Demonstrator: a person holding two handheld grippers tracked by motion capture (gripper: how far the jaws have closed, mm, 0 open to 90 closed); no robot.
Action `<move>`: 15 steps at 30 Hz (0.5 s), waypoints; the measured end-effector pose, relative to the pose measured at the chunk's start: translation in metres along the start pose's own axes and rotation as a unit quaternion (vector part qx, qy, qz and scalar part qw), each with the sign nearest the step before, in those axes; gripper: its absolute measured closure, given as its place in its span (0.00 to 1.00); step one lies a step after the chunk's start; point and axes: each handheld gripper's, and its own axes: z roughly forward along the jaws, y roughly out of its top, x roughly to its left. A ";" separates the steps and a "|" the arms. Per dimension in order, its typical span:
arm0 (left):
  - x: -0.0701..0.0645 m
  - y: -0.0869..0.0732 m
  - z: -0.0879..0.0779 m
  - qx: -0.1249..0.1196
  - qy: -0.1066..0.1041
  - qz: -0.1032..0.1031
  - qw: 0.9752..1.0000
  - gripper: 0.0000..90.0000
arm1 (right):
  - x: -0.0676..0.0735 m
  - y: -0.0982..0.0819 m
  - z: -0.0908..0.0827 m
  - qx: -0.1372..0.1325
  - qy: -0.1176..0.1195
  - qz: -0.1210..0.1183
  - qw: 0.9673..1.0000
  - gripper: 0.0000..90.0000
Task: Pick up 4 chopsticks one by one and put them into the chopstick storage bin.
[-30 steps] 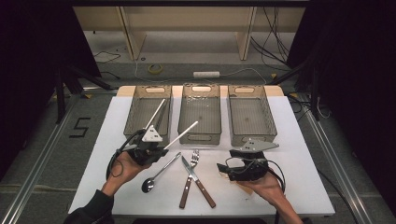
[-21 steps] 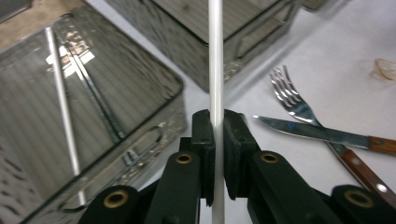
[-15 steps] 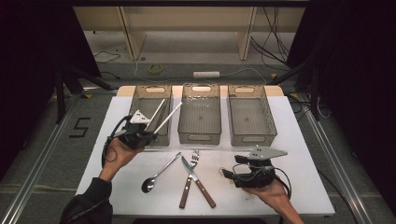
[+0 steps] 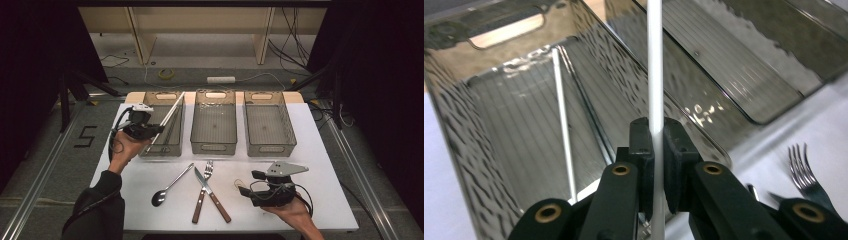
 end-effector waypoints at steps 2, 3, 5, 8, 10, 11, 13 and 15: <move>0.004 0.004 0.002 0.000 0.005 -0.005 1.000 0.93 | 0.001 0.000 0.000 0.000 0.002 -0.001 1.000 0.31; 0.006 0.006 0.004 0.002 0.008 -0.006 1.000 0.93 | 0.001 0.000 0.000 0.000 0.002 -0.001 1.000 0.31; 0.009 0.009 0.007 0.002 0.011 -0.010 1.000 0.93 | 0.002 -0.001 0.000 -0.001 0.003 -0.001 1.000 0.31; 0.014 0.011 0.012 0.004 0.015 -0.015 1.000 0.93 | 0.003 -0.001 0.000 -0.001 0.005 -0.002 1.000 0.31; 0.017 0.012 0.017 0.007 0.018 -0.020 1.000 0.93 | 0.003 -0.001 0.000 0.000 0.006 -0.004 1.000 0.31; 0.019 0.012 0.019 0.008 0.021 -0.021 1.000 0.93 | 0.003 -0.001 0.000 -0.001 0.007 -0.004 1.000 0.31; 0.022 0.013 0.023 0.009 0.023 -0.025 0.999 0.93 | 0.004 -0.001 0.000 -0.002 0.008 -0.004 1.000 0.31; 0.025 0.015 0.026 0.008 0.027 -0.027 0.999 0.93 | 0.004 -0.002 -0.001 0.000 0.009 -0.003 1.000 0.31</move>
